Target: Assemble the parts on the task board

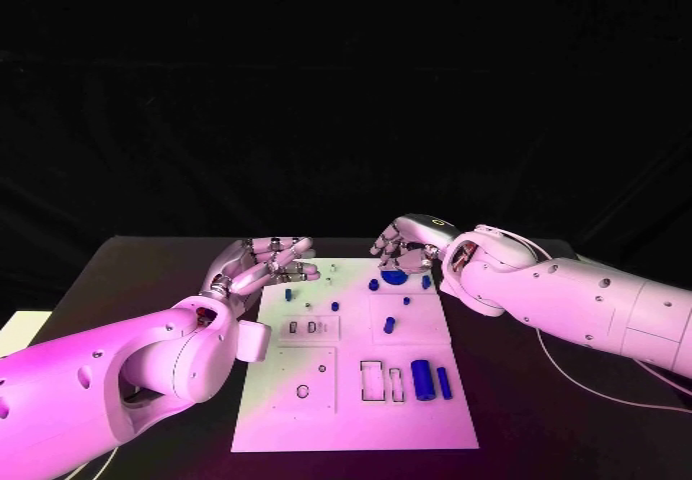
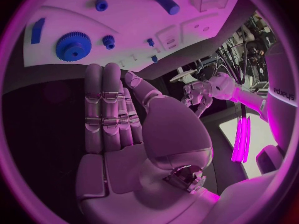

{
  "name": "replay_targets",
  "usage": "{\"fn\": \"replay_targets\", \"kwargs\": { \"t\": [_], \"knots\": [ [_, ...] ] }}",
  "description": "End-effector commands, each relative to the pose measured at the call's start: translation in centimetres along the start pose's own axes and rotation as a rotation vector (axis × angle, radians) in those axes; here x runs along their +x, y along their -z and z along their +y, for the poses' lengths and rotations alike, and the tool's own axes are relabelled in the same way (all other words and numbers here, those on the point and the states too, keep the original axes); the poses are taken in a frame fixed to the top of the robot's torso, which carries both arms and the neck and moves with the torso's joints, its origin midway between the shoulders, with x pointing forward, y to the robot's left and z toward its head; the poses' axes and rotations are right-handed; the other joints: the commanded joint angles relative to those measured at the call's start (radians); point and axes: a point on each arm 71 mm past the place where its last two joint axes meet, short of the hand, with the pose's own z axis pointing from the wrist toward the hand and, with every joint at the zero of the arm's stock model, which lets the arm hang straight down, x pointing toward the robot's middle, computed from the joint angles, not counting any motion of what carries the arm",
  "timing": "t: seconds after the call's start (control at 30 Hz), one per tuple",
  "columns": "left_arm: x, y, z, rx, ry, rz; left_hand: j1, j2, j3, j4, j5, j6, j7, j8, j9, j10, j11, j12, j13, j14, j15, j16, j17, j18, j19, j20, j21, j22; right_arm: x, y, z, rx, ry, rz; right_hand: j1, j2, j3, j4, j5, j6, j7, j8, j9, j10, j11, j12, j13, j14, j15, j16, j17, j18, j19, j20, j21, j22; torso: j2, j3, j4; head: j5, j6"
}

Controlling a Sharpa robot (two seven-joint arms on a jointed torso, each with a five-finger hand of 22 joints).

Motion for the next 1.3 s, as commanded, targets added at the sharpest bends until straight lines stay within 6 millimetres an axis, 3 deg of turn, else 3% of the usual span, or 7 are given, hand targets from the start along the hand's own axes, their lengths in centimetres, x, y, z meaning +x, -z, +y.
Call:
{"fn": "replay_targets", "kwargs": {
  "t": [0.03, 0.13, 0.43, 0.87, 1.3],
  "knots": [
    [0.5, 0.1, -0.2, -0.004, 0.021, 0.030, 0.002, 0.008, -0.001, -0.006, 0.000, 0.004, 0.001, -0.004, -0.001, 0.004, 0.000, 0.002, 0.000, 0.007, 0.000, 0.002, 0.002, 0.020, 0.008, -0.001, 0.004, -0.001, 0.3, -0.2, 0.2, 0.025, 0.198, 0.090, -0.016, -0.004, 0.009, 0.001, -0.006, 0.006, -0.008, -0.002, 0.001, -0.003, 0.000, -0.002, 0.003, 0.040, -0.005, 0.032, 0.024, 0.013, -0.004, 0.001, 0.025, 0.016, 0.021, -0.0052, 0.0059, -0.004, 0.005],
    [0.6, 0.1, -0.2, -0.006, 0.023, 0.034, 0.001, 0.010, -0.002, -0.009, 0.000, 0.001, 0.005, -0.008, -0.002, 0.000, 0.002, -0.002, -0.001, 0.003, 0.002, -0.001, 0.005, 0.019, 0.009, -0.001, 0.001, -0.003, 0.2, -0.4, 0.6, 0.020, 0.231, 0.109, -0.028, -0.010, 0.010, 0.006, -0.007, 0.006, -0.010, -0.003, 0.002, -0.005, -0.002, -0.001, 0.005, 0.040, -0.006, 0.057, 0.042, 0.012, -0.004, 0.001, 0.049, 0.034, 0.030, -0.0072, 0.0074, -0.008, 0.009],
    [0.9, 0.3, -0.3, -0.006, 0.028, 0.044, 0.001, 0.011, -0.003, -0.014, 0.000, 0.000, 0.007, -0.012, -0.002, -0.003, 0.005, -0.007, -0.002, -0.005, 0.005, -0.007, 0.008, 0.018, 0.006, 0.000, -0.006, -0.006, 0.5, -0.9, 1.1, 0.017, 0.291, 0.158, -0.049, -0.026, 0.019, 0.019, -0.011, 0.004, -0.010, -0.003, 0.002, -0.056, 0.006, -0.004, 0.003, 0.030, -0.001, 0.153, 0.102, -0.014, 0.039, 0.005, 0.217, 0.235, 0.049, -0.0113, 0.0125, -0.008, 0.010],
    [1.0, 0.6, -0.5, -0.009, 0.032, 0.052, -0.001, 0.011, -0.005, -0.017, -0.001, -0.002, 0.009, -0.015, -0.002, -0.006, 0.007, -0.011, -0.002, -0.011, 0.007, -0.012, 0.011, 0.017, 0.003, 0.002, -0.011, -0.009, 0.8, -1.2, 1.2, 0.020, 0.334, 0.189, -0.043, -0.023, 0.029, 0.025, -0.011, 0.013, -0.011, 0.000, 0.004, -0.090, 0.011, -0.004, 0.000, 0.018, 0.003, 0.196, 0.130, -0.018, 0.033, 0.011, 0.261, 0.281, 0.066, -0.0117, 0.0196, -0.015, 0.014],
    [1.0, 0.7, -0.5, -0.010, 0.031, 0.056, -0.002, 0.011, -0.005, -0.017, -0.001, -0.003, 0.010, -0.016, -0.002, -0.007, 0.008, -0.012, -0.003, -0.013, 0.008, -0.013, 0.011, 0.017, 0.003, 0.002, -0.012, -0.009, 0.9, -1.4, 1.0, 0.024, 0.331, 0.193, -0.043, -0.005, 0.048, 0.039, -0.017, 0.030, -0.013, 0.003, 0.006, -0.085, 0.010, 0.001, 0.000, 0.010, 0.003, 0.229, 0.154, -0.019, 0.027, 0.011, 0.282, 0.300, 0.080, -0.0143, 0.0210, -0.017, 0.020]
  ]
}}
